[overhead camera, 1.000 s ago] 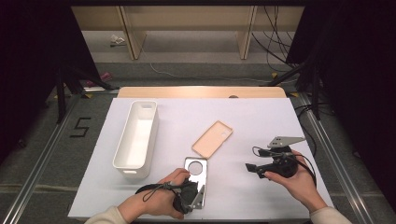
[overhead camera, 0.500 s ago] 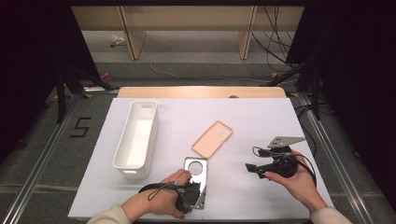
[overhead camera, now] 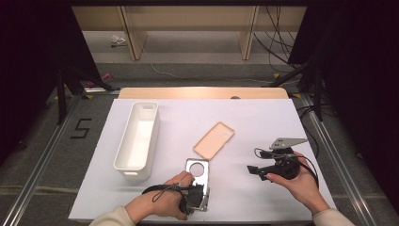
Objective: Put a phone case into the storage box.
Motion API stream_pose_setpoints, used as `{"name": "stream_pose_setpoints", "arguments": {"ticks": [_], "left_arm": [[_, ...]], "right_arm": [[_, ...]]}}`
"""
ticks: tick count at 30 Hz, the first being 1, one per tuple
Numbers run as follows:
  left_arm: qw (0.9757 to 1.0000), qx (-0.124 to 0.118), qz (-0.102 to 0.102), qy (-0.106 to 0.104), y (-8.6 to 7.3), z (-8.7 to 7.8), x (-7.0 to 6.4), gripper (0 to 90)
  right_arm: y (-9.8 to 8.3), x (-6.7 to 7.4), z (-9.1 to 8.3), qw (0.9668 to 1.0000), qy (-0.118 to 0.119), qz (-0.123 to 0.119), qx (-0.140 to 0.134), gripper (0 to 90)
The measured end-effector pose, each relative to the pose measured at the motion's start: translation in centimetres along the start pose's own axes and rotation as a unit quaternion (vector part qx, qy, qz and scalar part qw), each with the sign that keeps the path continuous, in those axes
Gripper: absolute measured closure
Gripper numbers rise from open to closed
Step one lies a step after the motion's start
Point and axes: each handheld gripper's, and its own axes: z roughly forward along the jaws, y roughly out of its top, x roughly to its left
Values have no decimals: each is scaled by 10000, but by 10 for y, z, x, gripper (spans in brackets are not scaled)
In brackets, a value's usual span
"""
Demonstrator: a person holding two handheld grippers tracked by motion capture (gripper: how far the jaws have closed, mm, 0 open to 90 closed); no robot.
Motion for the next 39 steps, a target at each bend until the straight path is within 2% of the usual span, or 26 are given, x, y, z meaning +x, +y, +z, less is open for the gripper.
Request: {"name": "stream_pose_setpoints", "arguments": {"ticks": [5, 9, 13, 17, 22, 25, 26, 35, 37, 39], "left_arm": [[9998, 3, -49, -168, 0, -1, -2, 480], [9997, 28, -13, -246, 1, -1, -3, 552], [9996, 74, 74, -248, 2, -2, -4, 606], [9994, 54, -5, -336, 1, -1, -5, 651], [9992, 88, 33, -395, 2, -2, -9, 748], [9993, 73, 92, -346, 2, -3, -11, 799], [9994, 72, 151, -309, 3, -3, -11, 811], [9994, 35, 65, -337, 1, -3, -14, 859], [9994, 38, 159, -302, 2, -4, -14, 871], [9994, 39, 143, -312, 1, -3, -15, 878]], "right_arm": [[0, 0, 0, 10000, 11, -3, 6, 193], [0, 0, 1, 10000, 46, 19, 14, 193], [-1, -1, 1, 10000, 62, 46, 16, 193], [-1, -1, 1, 9999, 103, 87, 42, 193], [-1, -1, 1, 9999, 117, 98, 47, 193], [-1, -1, 2, 9998, 128, 103, 62, 193], [-1, -1, 2, 9998, 127, 102, 63, 193], [-2, -1, 2, 9998, 136, 99, 80, 193], [-2, -1, 3, 9998, 142, 86, 77, 193], [-2, -1, 2, 9998, 144, 110, 82, 193]]}}
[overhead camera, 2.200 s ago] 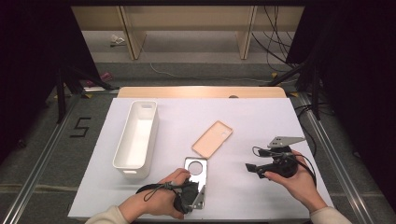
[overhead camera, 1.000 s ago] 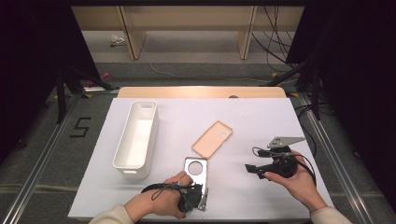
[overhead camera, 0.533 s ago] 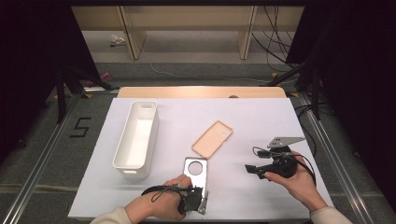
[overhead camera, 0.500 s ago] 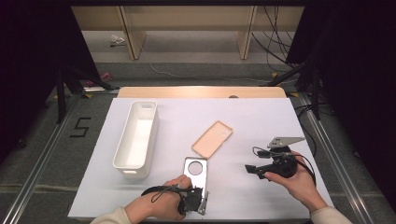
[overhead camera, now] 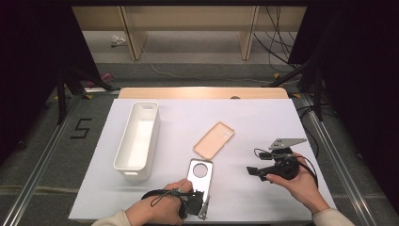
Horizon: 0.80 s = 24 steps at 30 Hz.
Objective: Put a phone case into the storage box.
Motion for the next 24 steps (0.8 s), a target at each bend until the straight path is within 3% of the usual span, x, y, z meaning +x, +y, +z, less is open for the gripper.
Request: {"name": "stream_pose_setpoints", "arguments": {"ticks": [7, 10, 17, 24], "left_arm": [[9999, -1, 1, 133, 1, -1, -2, 888], [9998, -22, -93, 170, 1, -5, -1, 889], [9981, -206, -98, 575, -1, -18, 3, 890], [9965, -308, -131, 771, 1, -23, 5, 890]], "right_arm": [[0, 0, 0, 10000, 3, -3, -5, 193], [0, 0, -1, 10000, 3, 9, -12, 193], [0, 0, 0, 10000, 5, -3, -23, 193], [6, 3, 3, 9996, 83, 168, -188, 202]]}}
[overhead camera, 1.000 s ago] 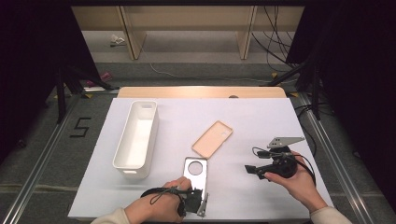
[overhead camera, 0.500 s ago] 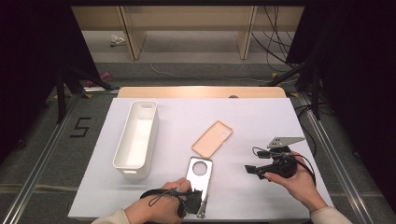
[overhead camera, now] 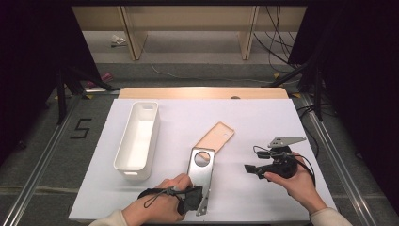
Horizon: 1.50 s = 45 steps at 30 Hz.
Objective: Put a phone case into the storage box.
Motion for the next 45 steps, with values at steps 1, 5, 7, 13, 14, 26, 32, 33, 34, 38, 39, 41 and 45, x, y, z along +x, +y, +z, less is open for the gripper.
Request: {"name": "stream_pose_setpoints", "arguments": {"ticks": [1, 5, 7, 13, 14, 26, 32, 33, 34, 38, 39, 41, 45], "left_arm": [[10000, -24, 20, 40, 0, 0, 0, 890], [10000, -50, -7, 43, 1, -2, 2, 890], [9999, -96, 8, 107, 2, -3, 3, 890], [9998, -90, 56, 164, 3, -6, 4, 890], [9997, -129, 72, 218, 3, -7, 5, 890], [9995, -196, 32, 246, 3, -13, 4, 890], [9995, -215, 31, 232, 4, -13, 4, 890], [9995, -206, 69, 242, 4, -13, 5, 890], [9995, -202, 61, 241, 4, -13, 5, 890], [9994, -226, 93, 256, 4, -12, 5, 890], [9993, -223, 104, 276, 4, -11, 5, 890], [9991, -204, 147, 333, 4, -11, 6, 889], [9991, -198, 139, 355, 5, -6, 5, 888]], "right_arm": [[2, 1, 2, 10000, 49, 57, -25, 205], [11, 6, 12, 9993, 271, 227, -141, 220], [15, 9, 18, 9985, 401, 329, -169, 229], [31, 20, 47, 9959, 728, 544, -37, 248], [33, 22, 51, 9959, 722, 553, 24, 248], [50, 33, 88, 9914, 1026, 769, 264, 296], [53, 35, 93, 9887, 1198, 854, 276, 465], [53, 35, 93, 9882, 1218, 887, 261, 497], [53, 35, 93, 9881, 1227, 891, 243, 519], [53, 35, 89, 9866, 1256, 1019, 199, 659], [53, 34, 88, 9859, 1277, 1069, 158, 682], [54, 33, 83, 9832, 1375, 1203, 49, 713], [56, 37, 78, 9814, 1451, 1252, -92, 765]]}}
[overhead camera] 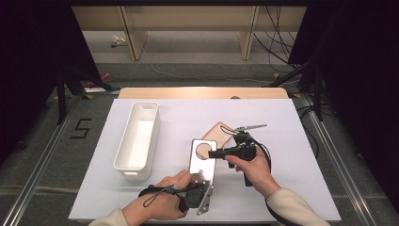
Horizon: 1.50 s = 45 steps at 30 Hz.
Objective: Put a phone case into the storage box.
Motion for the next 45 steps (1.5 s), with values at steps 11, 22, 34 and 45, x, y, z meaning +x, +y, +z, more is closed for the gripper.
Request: {"name": "stream_pose_setpoints", "arguments": {"ticks": [11, 22, 34, 45], "left_arm": [[9993, -219, -150, 264, -6, 3, 7, 862], [9705, -1764, -1477, 720, -26, -13, 21, 524], [9025, -2766, -3055, 1254, -57, -22, 43, 410], [8403, -3250, -4157, 1243, -69, -27, 61, 496]], "right_arm": [[5, 13, -12, 9991, 276, -60, -301, 824], [11, 13, -30, 9973, -22, -387, -617, 821], [14, 13, -36, 9957, -207, -590, -689, 821], [14, 16, -35, 9947, -265, -711, -698, 820]]}}
